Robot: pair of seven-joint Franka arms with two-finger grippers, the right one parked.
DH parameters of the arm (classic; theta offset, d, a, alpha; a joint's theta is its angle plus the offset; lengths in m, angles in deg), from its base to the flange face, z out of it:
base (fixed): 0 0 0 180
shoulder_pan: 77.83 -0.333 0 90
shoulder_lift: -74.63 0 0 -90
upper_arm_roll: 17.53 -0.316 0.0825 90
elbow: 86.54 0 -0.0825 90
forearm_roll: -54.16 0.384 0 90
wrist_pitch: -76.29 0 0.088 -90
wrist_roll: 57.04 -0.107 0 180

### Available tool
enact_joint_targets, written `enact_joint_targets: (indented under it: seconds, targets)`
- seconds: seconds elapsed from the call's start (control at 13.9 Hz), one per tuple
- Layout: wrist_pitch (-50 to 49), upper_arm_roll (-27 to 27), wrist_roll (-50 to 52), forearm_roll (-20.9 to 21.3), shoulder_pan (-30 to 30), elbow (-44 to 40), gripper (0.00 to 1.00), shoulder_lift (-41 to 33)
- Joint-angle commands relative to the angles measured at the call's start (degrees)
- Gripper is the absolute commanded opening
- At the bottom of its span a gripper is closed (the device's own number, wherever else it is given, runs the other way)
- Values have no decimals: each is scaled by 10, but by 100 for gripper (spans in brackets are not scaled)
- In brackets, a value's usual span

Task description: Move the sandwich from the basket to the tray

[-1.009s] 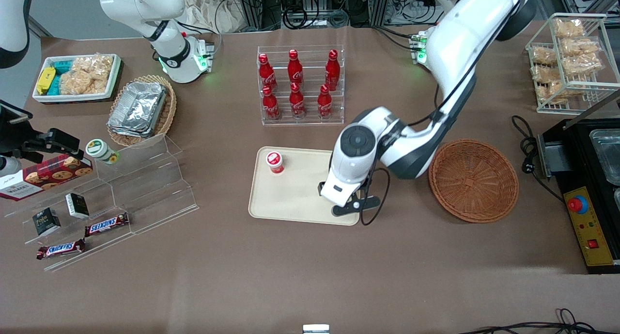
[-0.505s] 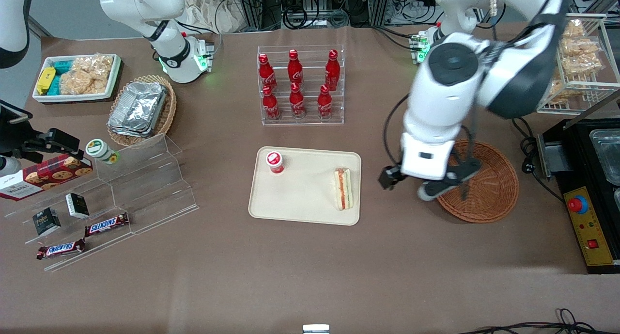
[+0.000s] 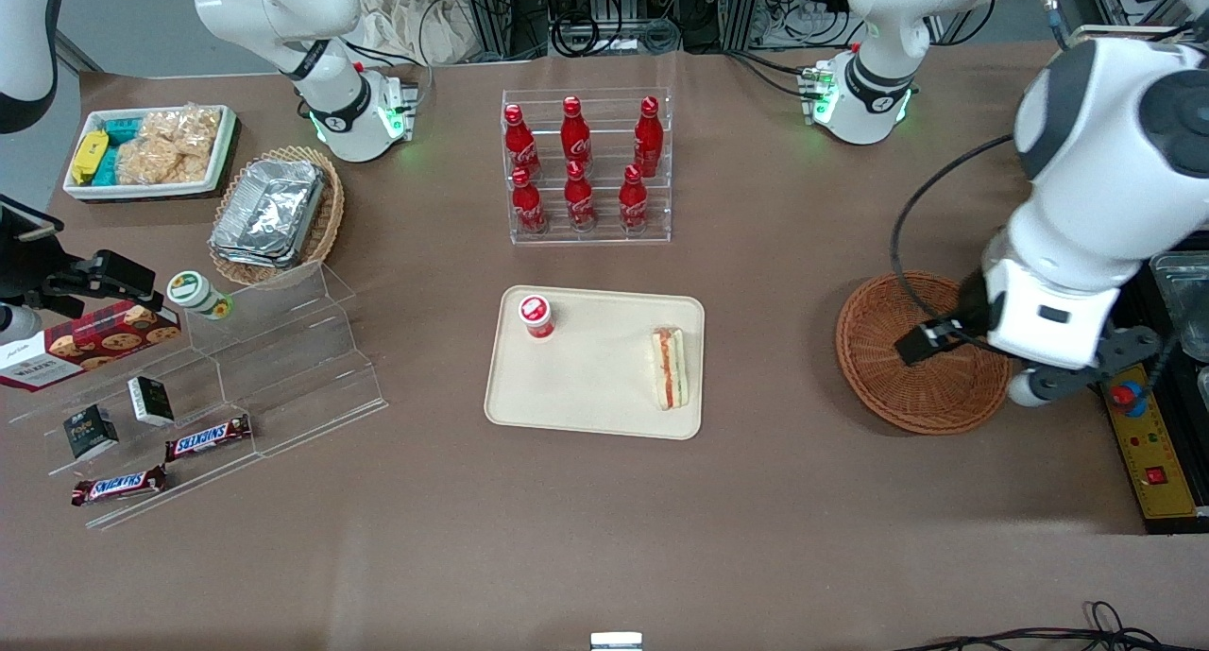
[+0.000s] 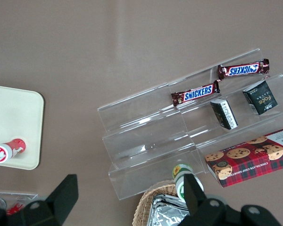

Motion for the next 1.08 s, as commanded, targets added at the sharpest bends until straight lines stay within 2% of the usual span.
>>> enact_joint_targets:
  seconds: [0.0,0.22,0.36,0.65,1.01]
  targets:
    - [-29,-119,-115,-50,53,22,100,-42]
    - [-51,-208,-186,-71,92,24,100,-65]
    - [-59,-238,-238,-94,97,38,100,-88]
    - [-62,-250,-308,-94,91,96,100,-137]
    - [-67,-249,-311,-87,89,89,100,-134]
